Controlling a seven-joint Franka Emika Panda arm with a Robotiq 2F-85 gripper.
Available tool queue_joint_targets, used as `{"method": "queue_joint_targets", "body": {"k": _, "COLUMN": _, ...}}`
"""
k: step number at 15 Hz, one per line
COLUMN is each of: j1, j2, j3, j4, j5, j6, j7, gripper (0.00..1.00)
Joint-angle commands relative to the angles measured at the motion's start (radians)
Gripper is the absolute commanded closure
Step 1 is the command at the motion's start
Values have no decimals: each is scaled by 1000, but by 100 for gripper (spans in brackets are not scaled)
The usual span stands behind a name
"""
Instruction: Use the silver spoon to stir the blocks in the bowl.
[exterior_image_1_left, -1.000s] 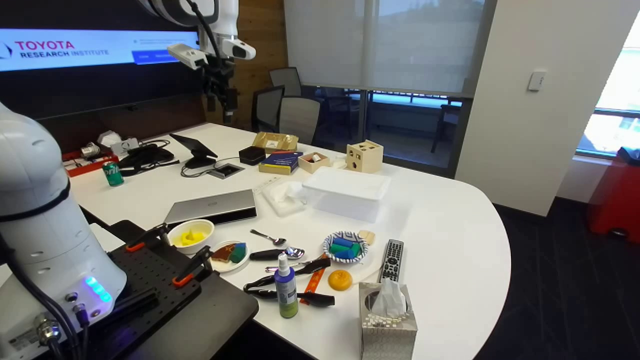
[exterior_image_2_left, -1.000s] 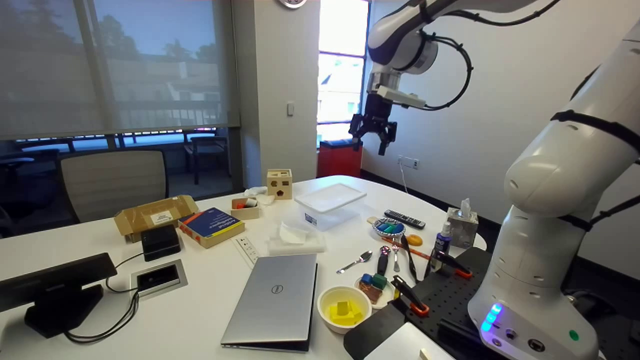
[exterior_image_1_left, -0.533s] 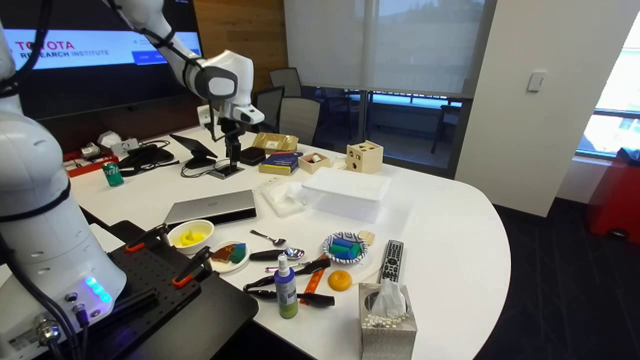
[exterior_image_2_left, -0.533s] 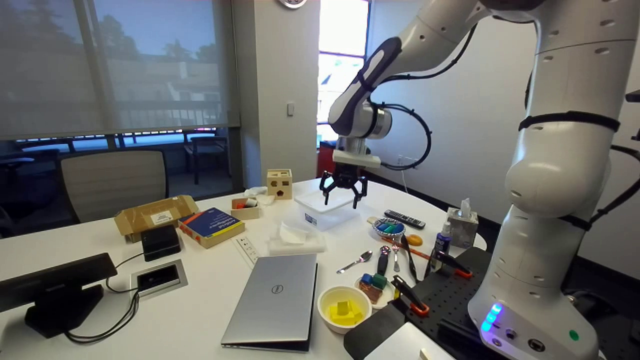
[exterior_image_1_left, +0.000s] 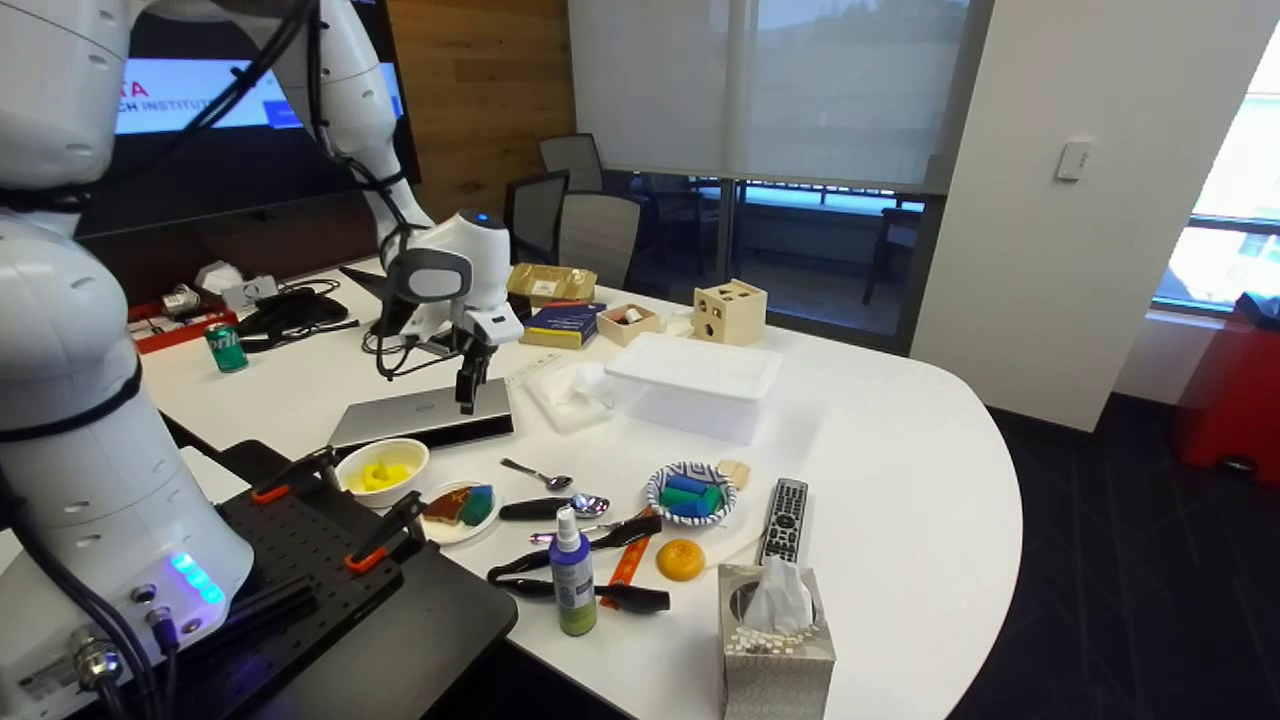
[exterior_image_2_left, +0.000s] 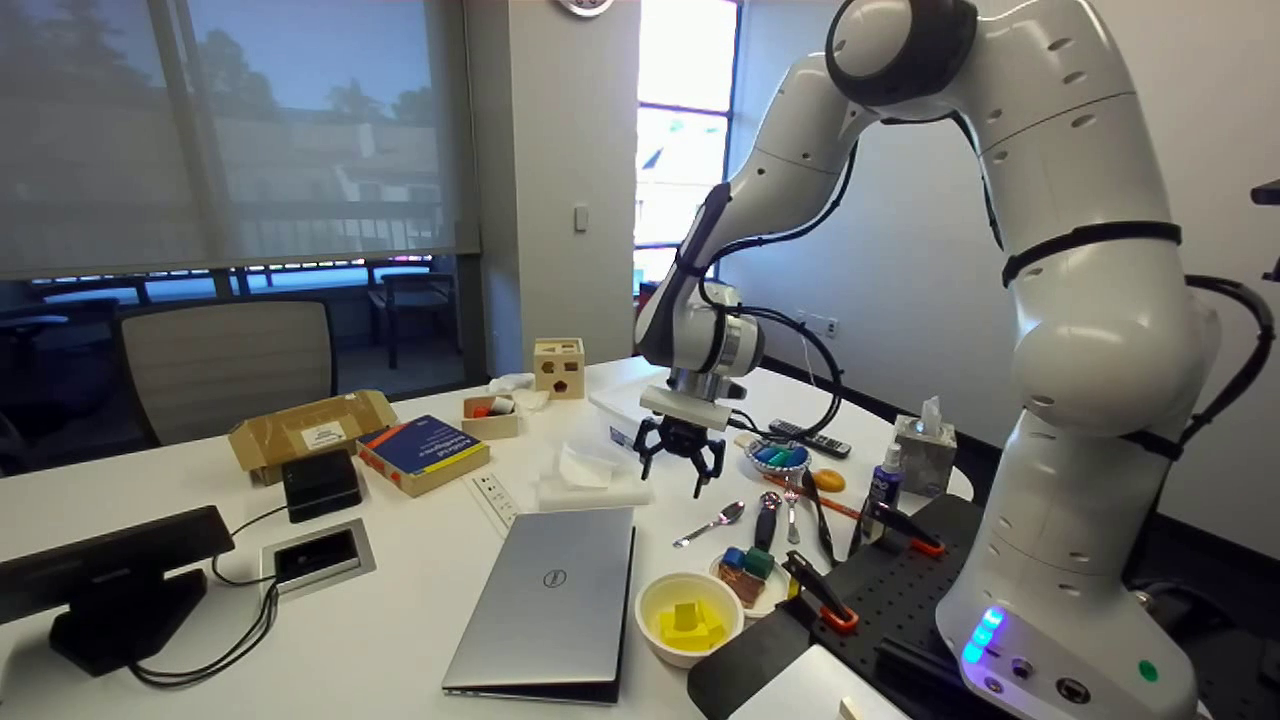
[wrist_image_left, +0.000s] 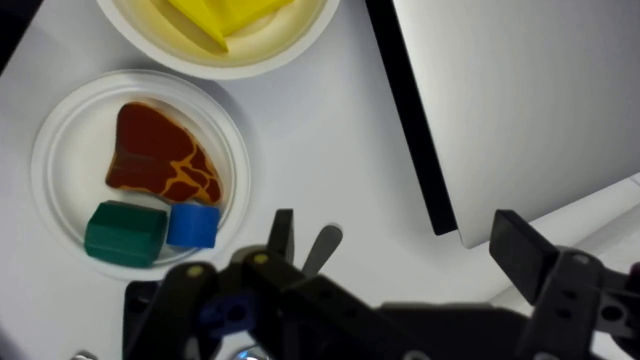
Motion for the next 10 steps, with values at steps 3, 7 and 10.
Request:
{"method": "queue_joint_targets", "body": {"k": 3, "j1": 37, "j2": 97, "j3": -53, "j4": 31, "j5": 29, "j6": 66, "j7": 137, "gripper": 0}}
{"method": "queue_joint_targets", "body": {"k": 7, "j1": 46, "j2": 181, "j3": -102, "j4": 98, "j5": -5, "j6": 61, "j7": 180, "gripper": 0}}
{"method": "queue_joint_targets", "body": {"k": 10, "j1": 50, "j2": 243, "j3": -133, "j4": 162, "j5": -23, "j6": 49, "j7": 202, "gripper": 0}}
